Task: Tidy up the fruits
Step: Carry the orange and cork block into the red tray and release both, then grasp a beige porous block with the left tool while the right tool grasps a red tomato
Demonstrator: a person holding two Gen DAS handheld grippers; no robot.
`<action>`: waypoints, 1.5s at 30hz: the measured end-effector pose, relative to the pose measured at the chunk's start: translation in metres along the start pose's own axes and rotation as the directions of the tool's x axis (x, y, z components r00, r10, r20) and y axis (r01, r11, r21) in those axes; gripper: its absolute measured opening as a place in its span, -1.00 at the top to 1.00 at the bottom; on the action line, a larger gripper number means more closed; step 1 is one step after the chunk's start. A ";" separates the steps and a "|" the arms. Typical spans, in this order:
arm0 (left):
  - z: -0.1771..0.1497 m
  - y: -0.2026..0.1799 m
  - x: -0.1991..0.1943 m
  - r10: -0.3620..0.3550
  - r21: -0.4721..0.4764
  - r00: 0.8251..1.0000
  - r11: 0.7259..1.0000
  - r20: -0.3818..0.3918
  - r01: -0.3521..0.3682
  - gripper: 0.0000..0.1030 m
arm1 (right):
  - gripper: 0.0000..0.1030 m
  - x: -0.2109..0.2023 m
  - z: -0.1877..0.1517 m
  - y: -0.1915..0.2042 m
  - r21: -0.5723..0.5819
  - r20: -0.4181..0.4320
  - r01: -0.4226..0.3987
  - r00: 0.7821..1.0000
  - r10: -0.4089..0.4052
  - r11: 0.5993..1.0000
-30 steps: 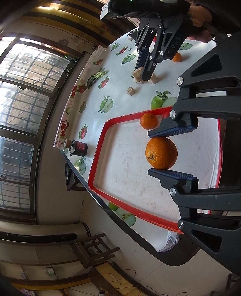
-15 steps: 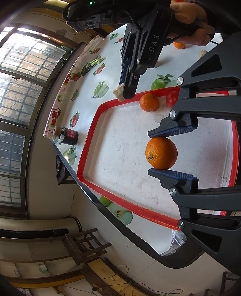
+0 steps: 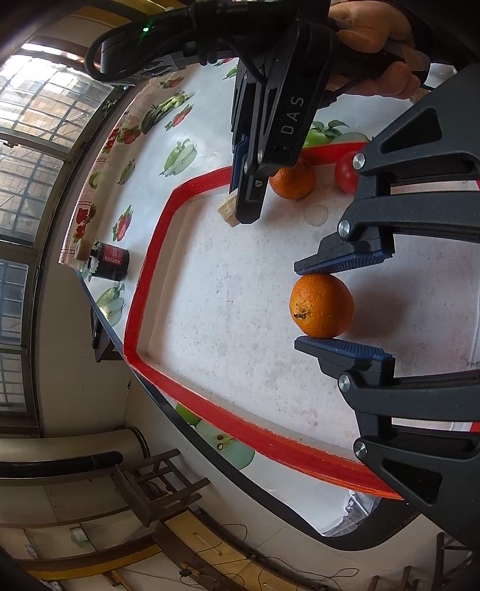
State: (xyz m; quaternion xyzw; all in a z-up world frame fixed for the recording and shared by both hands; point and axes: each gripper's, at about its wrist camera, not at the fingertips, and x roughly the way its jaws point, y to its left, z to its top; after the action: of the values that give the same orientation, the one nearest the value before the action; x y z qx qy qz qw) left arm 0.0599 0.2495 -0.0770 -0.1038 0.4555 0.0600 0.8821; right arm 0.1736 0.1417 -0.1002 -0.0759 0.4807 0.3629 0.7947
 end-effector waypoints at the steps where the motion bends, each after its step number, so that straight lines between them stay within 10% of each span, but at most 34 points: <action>1: 0.000 0.000 0.003 0.005 0.001 1.000 1.000 -0.008 -0.005 0.39 | 0.54 0.003 0.000 0.000 0.000 -0.006 -0.001 1.000 0.001 1.000; 19: 0.001 -0.018 -0.018 0.034 0.015 0.999 0.999 0.036 -0.034 0.12 | 0.34 -0.053 -0.014 -0.009 0.033 0.082 0.000 0.997 -0.003 0.999; 45: -0.017 -0.129 -0.042 -0.117 0.182 0.993 0.977 0.029 0.110 0.13 | 0.30 -0.161 -0.143 -0.111 0.273 0.119 0.128 0.979 -0.166 0.954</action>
State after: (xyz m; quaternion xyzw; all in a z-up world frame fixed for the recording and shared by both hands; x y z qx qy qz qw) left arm 0.0480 0.1199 -0.0355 -0.0481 0.4350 -0.0298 0.8987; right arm 0.0997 -0.0872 -0.0689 0.0204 0.4605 0.2399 0.8544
